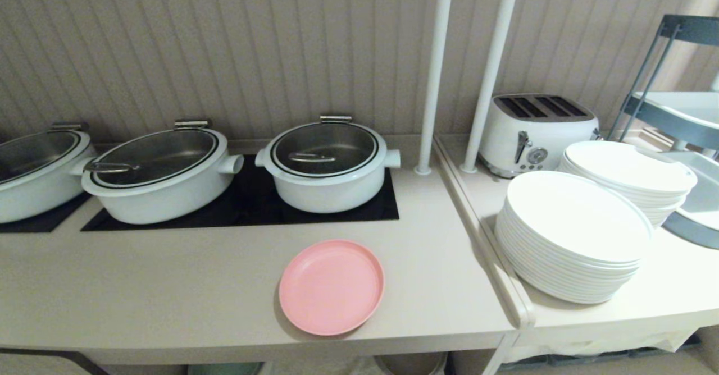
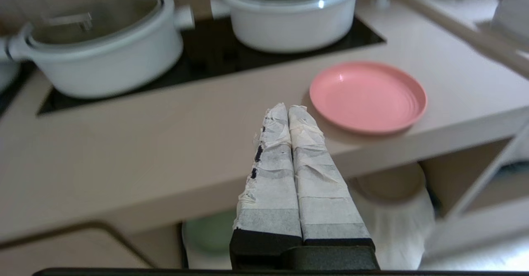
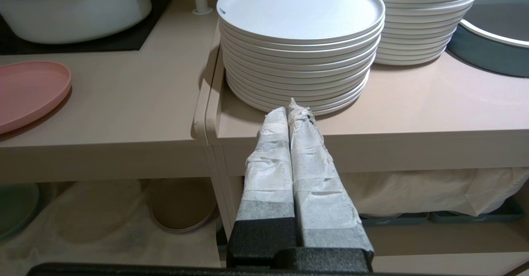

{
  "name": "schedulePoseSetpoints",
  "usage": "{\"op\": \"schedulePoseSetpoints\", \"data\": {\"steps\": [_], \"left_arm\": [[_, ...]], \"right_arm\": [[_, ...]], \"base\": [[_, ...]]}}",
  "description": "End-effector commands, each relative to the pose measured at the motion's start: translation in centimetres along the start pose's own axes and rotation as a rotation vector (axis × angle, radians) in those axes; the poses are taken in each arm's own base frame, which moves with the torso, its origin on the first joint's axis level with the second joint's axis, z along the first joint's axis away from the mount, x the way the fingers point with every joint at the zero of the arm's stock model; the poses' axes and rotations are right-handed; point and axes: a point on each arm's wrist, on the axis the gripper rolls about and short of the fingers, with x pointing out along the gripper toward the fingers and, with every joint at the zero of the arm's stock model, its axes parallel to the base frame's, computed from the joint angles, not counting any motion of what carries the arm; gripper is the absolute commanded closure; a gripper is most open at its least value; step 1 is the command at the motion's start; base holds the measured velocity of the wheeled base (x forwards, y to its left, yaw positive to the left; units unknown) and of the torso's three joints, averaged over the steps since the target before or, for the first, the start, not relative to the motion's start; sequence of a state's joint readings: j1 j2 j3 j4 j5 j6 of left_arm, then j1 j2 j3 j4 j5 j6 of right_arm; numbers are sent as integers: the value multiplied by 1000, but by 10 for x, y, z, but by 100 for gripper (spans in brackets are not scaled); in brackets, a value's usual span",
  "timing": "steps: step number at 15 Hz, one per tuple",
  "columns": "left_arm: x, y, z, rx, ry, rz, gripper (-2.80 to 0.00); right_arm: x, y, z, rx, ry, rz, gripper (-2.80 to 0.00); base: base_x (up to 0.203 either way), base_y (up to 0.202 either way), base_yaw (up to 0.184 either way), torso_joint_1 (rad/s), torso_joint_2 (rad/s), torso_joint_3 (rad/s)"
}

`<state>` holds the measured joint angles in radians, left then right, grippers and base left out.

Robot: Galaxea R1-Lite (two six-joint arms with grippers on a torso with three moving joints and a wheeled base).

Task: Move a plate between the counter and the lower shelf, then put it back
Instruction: Pick up the plate

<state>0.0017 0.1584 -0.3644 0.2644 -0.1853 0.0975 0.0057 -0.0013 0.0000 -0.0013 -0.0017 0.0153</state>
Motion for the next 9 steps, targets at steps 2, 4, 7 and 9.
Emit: {"op": "schedulePoseSetpoints", "data": {"steps": [2, 4, 7, 9], "left_arm": [[27, 9, 41, -39, 203, -16, 0], [41, 14, 62, -55, 281, -28, 0], [67, 20, 82, -84, 432, -45, 0], [91, 26, 96, -116, 552, -55, 0]], "right_arm": [[0, 0, 0, 0, 0, 1, 0], [0, 0, 1, 0, -1, 1, 0], [0, 0, 0, 0, 1, 1, 0], [0, 0, 0, 0, 1, 1, 0]], "base": [[0, 0, 0, 0, 0, 0], [0, 0, 0, 0, 0, 0], [0, 0, 0, 0, 0, 0], [0, 0, 0, 0, 0, 0]]}}
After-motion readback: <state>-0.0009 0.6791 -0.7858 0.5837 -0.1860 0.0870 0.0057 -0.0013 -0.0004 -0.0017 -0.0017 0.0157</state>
